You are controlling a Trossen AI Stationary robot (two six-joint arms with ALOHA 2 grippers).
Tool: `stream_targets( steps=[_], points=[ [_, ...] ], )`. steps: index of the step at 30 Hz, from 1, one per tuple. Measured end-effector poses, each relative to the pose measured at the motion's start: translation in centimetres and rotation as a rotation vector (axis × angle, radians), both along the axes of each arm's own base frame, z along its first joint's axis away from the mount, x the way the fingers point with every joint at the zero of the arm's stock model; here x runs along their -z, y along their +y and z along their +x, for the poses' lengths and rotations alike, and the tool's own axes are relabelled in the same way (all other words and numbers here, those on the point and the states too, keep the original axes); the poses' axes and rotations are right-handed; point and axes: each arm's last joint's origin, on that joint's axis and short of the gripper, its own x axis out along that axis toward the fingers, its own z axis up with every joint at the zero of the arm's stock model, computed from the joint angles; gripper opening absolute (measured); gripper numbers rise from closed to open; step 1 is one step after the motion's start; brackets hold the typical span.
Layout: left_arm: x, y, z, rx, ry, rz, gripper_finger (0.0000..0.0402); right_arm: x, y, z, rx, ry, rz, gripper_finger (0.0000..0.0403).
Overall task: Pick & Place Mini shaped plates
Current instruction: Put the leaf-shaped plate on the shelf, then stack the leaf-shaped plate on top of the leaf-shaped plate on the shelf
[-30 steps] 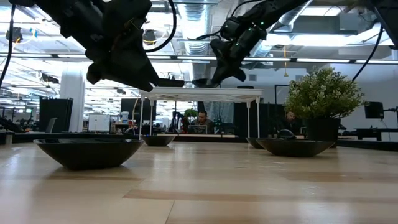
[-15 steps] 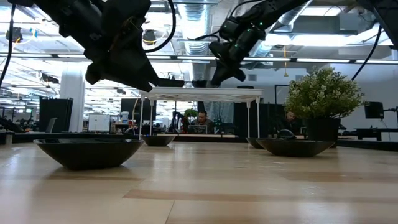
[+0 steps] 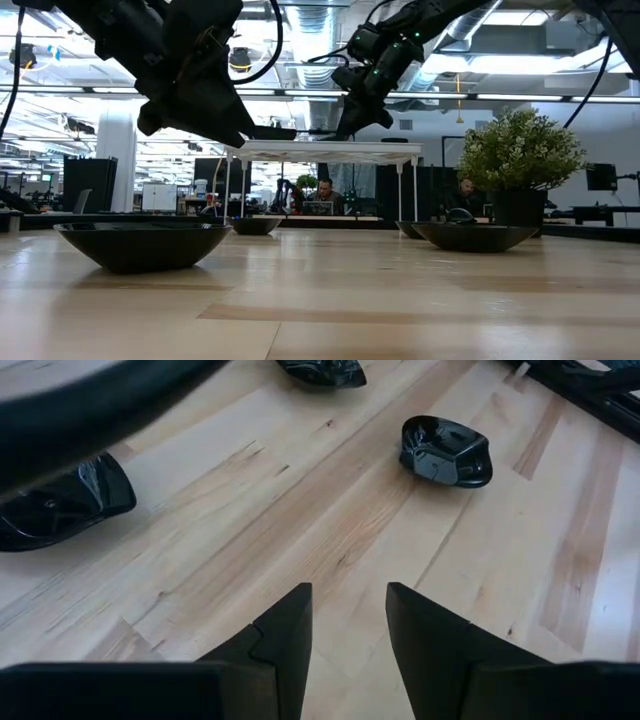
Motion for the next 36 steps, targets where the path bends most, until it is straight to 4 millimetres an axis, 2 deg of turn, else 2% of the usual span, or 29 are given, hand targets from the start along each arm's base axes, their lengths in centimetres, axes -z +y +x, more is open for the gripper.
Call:
stream_targets(
  steps=[8, 16, 20, 25, 32, 36],
  points=[
    [0.0, 0.0, 0.0, 0.001, -0.003, -0.002, 0.0131, 0.0, 0.3, 0.2, 0.002, 0.013, -0.013, 0.0117],
    [0.0, -0.4, -0.1, 0.014, -0.005, -0.003, 0.0131, -0.1, 0.8, -0.5, -0.035, 0.089, 0.008, 0.0124],
    [0.0, -0.5, -0.2, 0.018, -0.005, -0.003, 0.0131, -2.2, 1.5, -0.9, -0.083, 0.104, -0.019, 0.0118],
    [0.0, -0.6, -0.2, 0.025, -0.003, -0.009, 0.0131, -5.8, 3.3, -1.7, -0.117, 0.046, -0.07, 0.0115],
    [0.0, -1.0, -0.4, 0.043, -0.001, -0.025, 0.0131, -10.8, 7.6, -4.6, -0.135, -0.067, -0.103, 0.0115],
    [0.0, -1.4, -0.5, 0.043, -0.006, -0.036, 0.0131, -12.9, 10.5, -6.6, -0.155, -0.1, -0.1, 0.0115]
  ],
)
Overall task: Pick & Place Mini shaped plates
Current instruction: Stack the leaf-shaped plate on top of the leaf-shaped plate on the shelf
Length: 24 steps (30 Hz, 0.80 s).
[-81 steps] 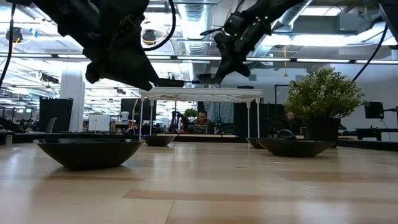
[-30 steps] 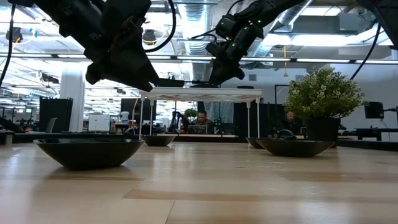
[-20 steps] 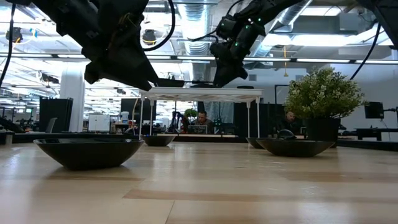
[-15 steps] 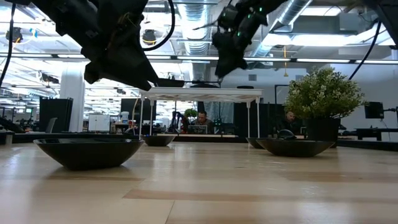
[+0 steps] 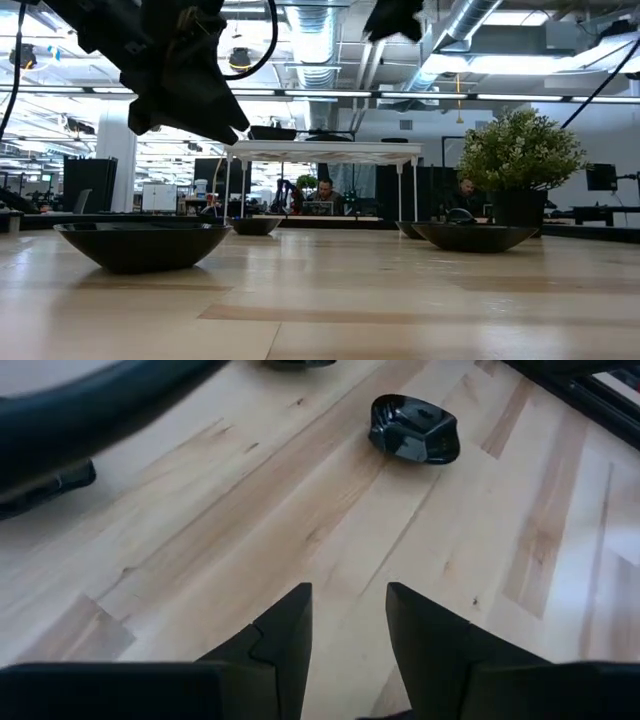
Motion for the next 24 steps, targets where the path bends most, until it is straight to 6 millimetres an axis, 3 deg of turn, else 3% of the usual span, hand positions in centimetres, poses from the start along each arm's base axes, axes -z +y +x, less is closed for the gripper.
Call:
stream_targets(
  steps=[10, 14, 19, 24],
  points=[
    [0.1, -0.8, -0.5, -0.025, -0.022, -0.058, 0.0131, -2.4, 7.4, -4.7, 0.18, 0.09, -0.119, 0.0115],
    [0.5, -1.0, -1.0, -0.046, -0.029, -0.085, 0.0131, -2.6, 10.4, -6.7, 0.158, 0.095, -0.11, 0.0115],
    [1.1, -1.2, -1.7, -0.068, -0.038, -0.124, 0.0131, -0.2, 13.8, -8.8, 0.067, 0.084, -0.033, 0.0115],
    [1.5, -1.5, -2.2, -0.091, -0.055, -0.167, 0.0131, 5.3, 16.7, -9.5, 0.106, -0.01, 0.018, 0.0115]
  ],
)
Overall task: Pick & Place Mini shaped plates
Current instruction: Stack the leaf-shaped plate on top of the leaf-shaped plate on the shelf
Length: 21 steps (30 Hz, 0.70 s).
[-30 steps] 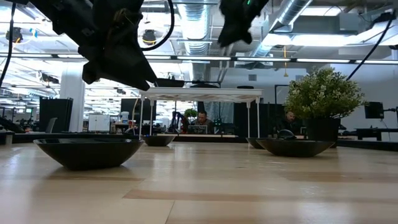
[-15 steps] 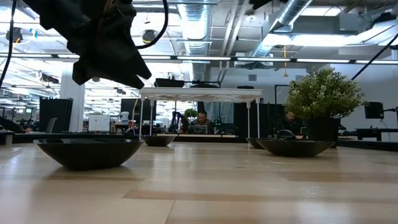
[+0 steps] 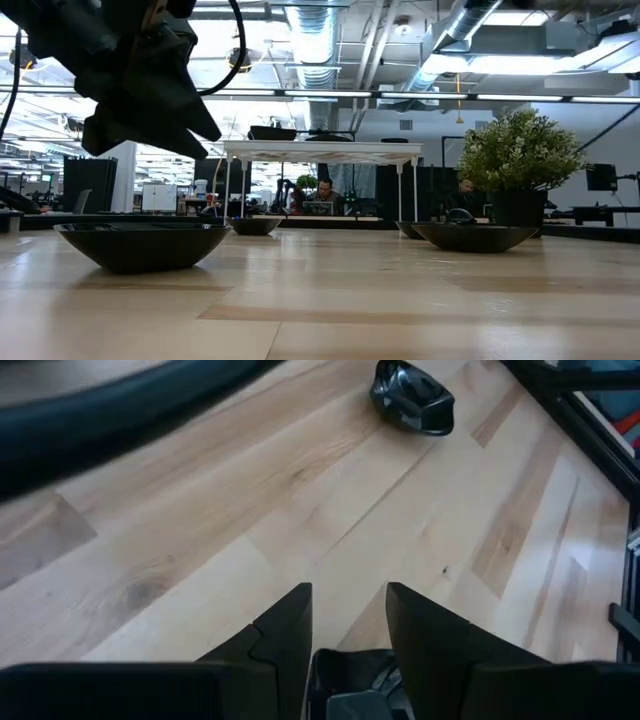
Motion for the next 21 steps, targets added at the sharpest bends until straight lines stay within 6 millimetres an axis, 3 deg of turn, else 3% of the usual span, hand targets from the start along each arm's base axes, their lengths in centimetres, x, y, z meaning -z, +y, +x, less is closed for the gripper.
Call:
stream_targets(
  steps=[8, 11, 16, 21],
  points=[
    [0.0, 0.0, 0.0, -0.003, -0.011, -0.01, 0.0131, 13.8, 3.2, 1.2, 0.133, -0.09, 0.174, 0.0115],
    [0.0, 0.0, 0.1, -0.005, -0.013, -0.011, 0.0131, 17.4, 3.8, 1.8, 0.165, -0.082, 0.331, 0.0115],
    [-0.1, 0.0, 0.1, -0.004, -0.019, -0.014, 0.0131, 18.2, 4.6, 2.5, 0.137, -0.118, 0.369, 0.0115],
    [-0.1, -0.1, 0.2, -0.004, -0.023, -0.018, 0.0131, 18.6, 3.4, 2.7, 0.208, -0.08, 0.339, 0.0115]
  ],
)
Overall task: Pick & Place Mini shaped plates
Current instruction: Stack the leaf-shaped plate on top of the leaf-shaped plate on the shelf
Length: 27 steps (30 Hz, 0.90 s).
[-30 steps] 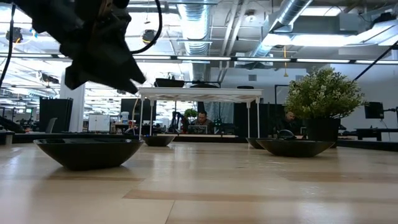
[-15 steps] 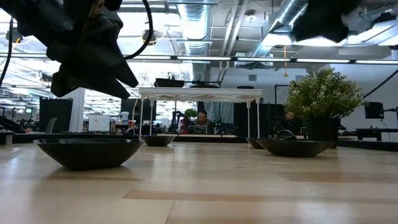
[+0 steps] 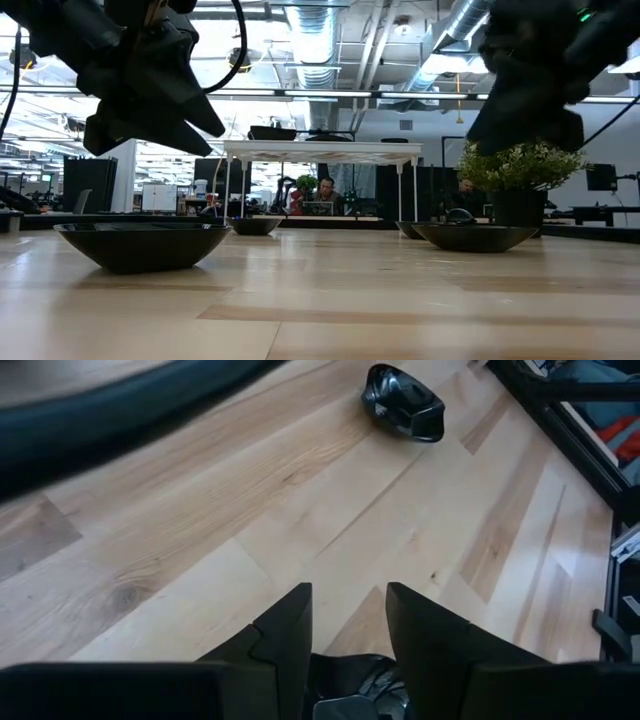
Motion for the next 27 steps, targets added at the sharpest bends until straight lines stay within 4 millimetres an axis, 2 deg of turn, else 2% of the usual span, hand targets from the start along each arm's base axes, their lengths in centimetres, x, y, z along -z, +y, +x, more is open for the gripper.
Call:
stream_targets(
  steps=[6, 9, 13, 27],
  points=[
    [0.0, 0.0, 0.0, 0.0, -0.007, -0.005, 0.0131, 0.8, -1.9, -0.1, 0.106, 0.099, 0.001, 0.0115],
    [-0.1, -0.1, 0.1, 0.0, -0.015, -0.01, 0.0131, 1.1, -2.3, 0.2, 0.091, 0.128, 0.027, 0.0115],
    [-0.2, -0.1, 0.2, 0.001, -0.025, -0.016, 0.0131, 1.9, -2.4, 0.6, 0.027, 0.189, 0.002, 0.0115],
    [-0.2, -0.2, 0.2, 0.002, -0.032, -0.021, 0.0131, 5.2, -2.0, 1.8, -0.006, 0.341, 0.005, 0.0115]
  ],
)
